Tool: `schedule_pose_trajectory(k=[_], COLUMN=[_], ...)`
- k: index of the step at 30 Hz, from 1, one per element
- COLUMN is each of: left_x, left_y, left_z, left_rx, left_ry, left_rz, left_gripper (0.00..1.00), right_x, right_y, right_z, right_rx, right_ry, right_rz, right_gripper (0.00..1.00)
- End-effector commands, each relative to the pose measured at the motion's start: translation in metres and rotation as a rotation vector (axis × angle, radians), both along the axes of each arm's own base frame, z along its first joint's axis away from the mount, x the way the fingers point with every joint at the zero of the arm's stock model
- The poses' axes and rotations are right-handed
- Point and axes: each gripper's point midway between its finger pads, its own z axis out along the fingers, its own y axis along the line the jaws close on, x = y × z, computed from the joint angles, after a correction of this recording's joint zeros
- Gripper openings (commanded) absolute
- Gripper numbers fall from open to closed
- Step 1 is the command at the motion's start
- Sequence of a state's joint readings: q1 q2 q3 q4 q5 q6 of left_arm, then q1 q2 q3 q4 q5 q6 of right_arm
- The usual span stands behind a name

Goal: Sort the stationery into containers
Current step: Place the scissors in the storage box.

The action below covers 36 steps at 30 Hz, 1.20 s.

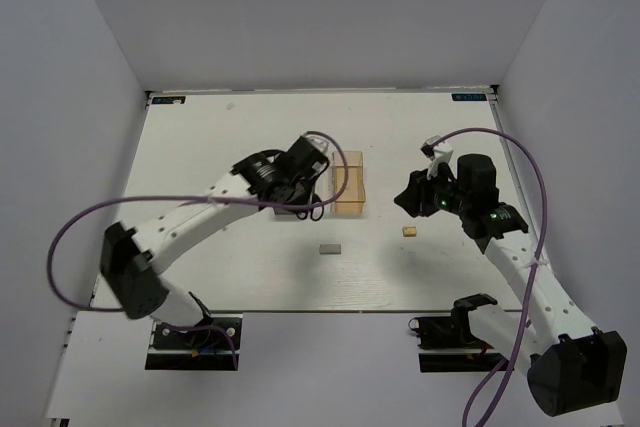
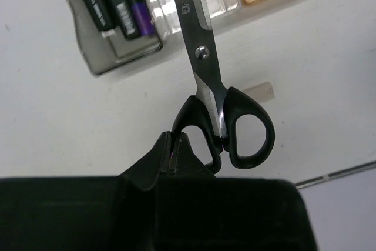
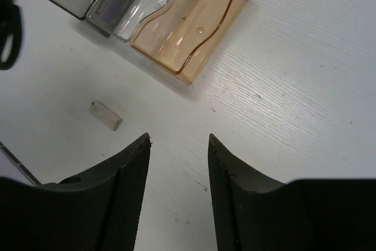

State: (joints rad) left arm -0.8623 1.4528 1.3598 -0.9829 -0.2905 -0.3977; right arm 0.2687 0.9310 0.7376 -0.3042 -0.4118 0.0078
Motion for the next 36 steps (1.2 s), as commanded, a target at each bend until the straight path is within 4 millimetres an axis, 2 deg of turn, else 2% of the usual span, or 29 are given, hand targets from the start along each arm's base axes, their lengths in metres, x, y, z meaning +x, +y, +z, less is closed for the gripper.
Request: schedule_pose_trajectory(k=[1,2,3,4,5,9,11,16,21,23,25,26,29,30,36], left_x=[0.039,0.052,0.058,0.071,0.082,0.109,0.116,0.124,0.13,0.134,0.134,0.135,0.134,0.135,0.135], left_y=[-0.022,-0.031,-0.034,-0.027,-0.034,-0.027,-0.027,-0.025,-0.031,-0.035,-0.035,-0.035,-0.031,-0.031,-0.027], left_z=[-0.011,0.006,-0.006,-0.008,-0.011,-0.017,-0.024,-0.042,-0.061,-0.058,-0.062,-0.063,-0.065,-0.065,-0.058], left_rx=[0.065,0.035,0.054,0.056,0.058,0.054,0.063,0.074,0.092,0.077,0.087,0.089,0.092,0.089,0.085], left_ry=[-0.005,-0.034,-0.006,-0.002,0.001,0.012,0.025,0.059,0.093,0.088,0.096,0.097,0.105,0.103,0.096], left_rz=[-0.052,-0.043,-0.035,0.001,0.009,0.075,0.09,0.098,0.092,0.095,0.096,0.099,0.111,0.112,0.12], left_gripper=[0.0,0.0,0.0,0.0,0.0,0.0,0.0,0.0,0.0,0.0,0.04,0.14,0.26,0.36,0.48], right_x=[0.01,0.009,0.01,0.009,0.01,0.011,0.011,0.012,0.013,0.013,0.013,0.014,0.014,0.014,0.015], right_y=[-0.012,-0.015,-0.015,-0.016,-0.019,-0.021,-0.021,-0.023,-0.024,-0.024,-0.025,-0.025,-0.026,-0.026,-0.028], right_z=[0.011,0.01,0.013,0.013,0.01,0.01,0.009,0.007,0.004,0.002,0.002,0.002,0.001,0.0,-0.002], right_rx=[-0.024,-0.021,-0.016,-0.015,-0.015,-0.006,0.002,0.004,0.003,0.001,0.003,0.001,0.003,0.004,0.005], right_ry=[-0.084,-0.087,-0.101,-0.099,-0.094,-0.09,-0.087,-0.074,-0.061,-0.058,-0.055,-0.056,-0.053,-0.046,-0.037], right_rz=[-0.041,-0.051,-0.05,-0.052,-0.063,-0.061,-0.062,-0.066,-0.071,-0.068,-0.075,-0.074,-0.079,-0.078,-0.081], right_gripper=[0.48,0.48,0.5,0.5,0.5,0.5,0.51,0.64,0.64,0.64,0.66,0.66,0.66,0.67,0.72])
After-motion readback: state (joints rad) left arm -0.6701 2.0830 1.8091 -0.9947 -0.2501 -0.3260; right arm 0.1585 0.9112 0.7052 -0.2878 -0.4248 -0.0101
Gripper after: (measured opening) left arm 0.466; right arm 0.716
